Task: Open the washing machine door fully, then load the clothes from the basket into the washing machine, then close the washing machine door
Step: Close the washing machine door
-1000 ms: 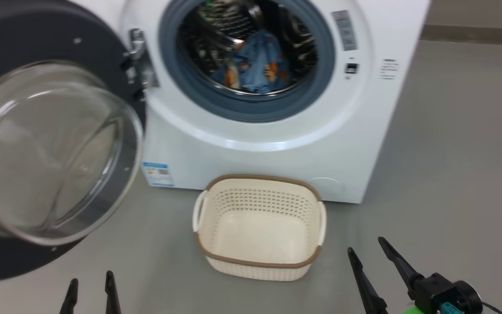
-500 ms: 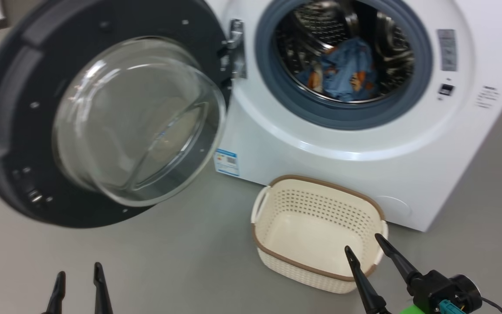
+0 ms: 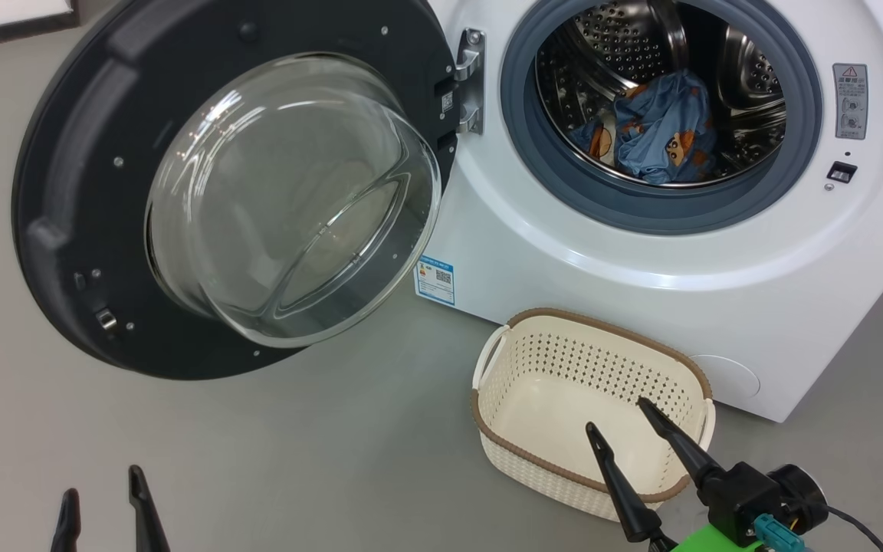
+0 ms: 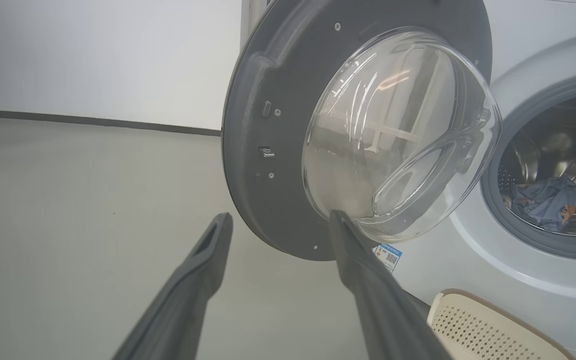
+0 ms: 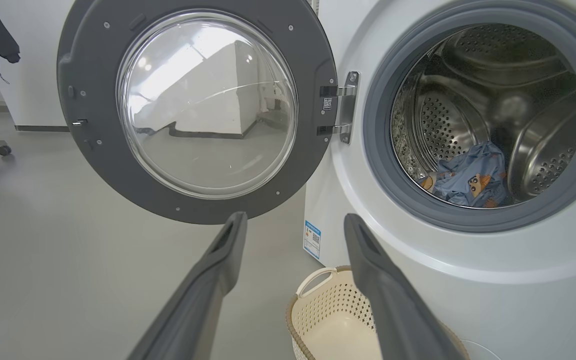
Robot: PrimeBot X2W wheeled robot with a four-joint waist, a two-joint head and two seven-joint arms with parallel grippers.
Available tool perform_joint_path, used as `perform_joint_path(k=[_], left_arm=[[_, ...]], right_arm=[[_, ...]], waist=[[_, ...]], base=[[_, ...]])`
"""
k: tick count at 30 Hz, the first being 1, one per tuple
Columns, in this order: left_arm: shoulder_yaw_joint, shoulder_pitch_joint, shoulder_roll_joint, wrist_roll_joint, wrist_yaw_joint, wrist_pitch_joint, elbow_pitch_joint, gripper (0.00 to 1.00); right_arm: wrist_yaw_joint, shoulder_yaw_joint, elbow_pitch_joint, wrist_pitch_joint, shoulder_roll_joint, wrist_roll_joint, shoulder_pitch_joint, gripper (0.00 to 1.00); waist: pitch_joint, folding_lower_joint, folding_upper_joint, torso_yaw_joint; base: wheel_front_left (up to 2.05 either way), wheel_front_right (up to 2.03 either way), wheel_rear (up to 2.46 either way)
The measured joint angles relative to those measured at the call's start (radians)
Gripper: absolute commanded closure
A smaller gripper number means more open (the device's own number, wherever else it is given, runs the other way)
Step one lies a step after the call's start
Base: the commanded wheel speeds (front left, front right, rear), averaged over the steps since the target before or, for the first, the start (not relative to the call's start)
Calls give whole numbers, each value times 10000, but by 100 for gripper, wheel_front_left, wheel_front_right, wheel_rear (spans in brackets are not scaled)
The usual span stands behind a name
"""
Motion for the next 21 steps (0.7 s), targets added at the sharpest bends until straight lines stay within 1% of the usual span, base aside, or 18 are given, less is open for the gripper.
perform_joint_path(k=[2,3,4,5,6,8,11,15,17,19,21], left_arm=[[79,1,-2,-196,90,0,2,0],[159,1,-2,-414,90,0,13,2],[267,1,-2,-744,94,0,54,51],[416,1,-6,-959,86,0,115,86],[604,-2,-6,-1141,84,0,176,100],[1145,-33,-13,-2286,29,0,345,100],[2284,-305,-23,-4121,-307,0,708,100],[3820,-1160,-46,-5053,-1024,-4,1342,100],[4429,-1707,27,-5501,-1423,-6,1797,100],[4959,-2311,261,-6274,-1574,40,2387,100],[5517,-2922,633,-7229,-1659,476,2972,100]], right_arm=[[0,12,4,0,0,0,0,0],[0,17,12,0,0,2,0,0],[0,25,23,0,0,2,0,0],[0,36,33,0,0,2,0,0],[0,40,36,0,4,4,1,0],[0,29,46,0,19,23,12,0],[0,-15,54,0,84,35,100,0],[0,-48,61,0,192,35,315,0],[0,-63,88,0,242,35,488,0],[0,-88,107,0,274,35,590,0],[0,-169,90,0,295,35,667,0]], waist=[[5,0,0,3],[7,0,0,5],[6,0,0,4],[3,0,0,2],[-2,0,0,0],[-14,0,0,-5],[-33,0,0,-17],[-57,0,0,-44],[-76,0,0,-62],[-105,0,0,-83],[-133,0,0,-110]], base=[[0,0,0],[0,0,0],[0,0,0],[0,0,0],[0,0,0],[0,0,0],[0,0,0],[0,0,0],[0,0,0],[0,0,0],[0,0,0]])
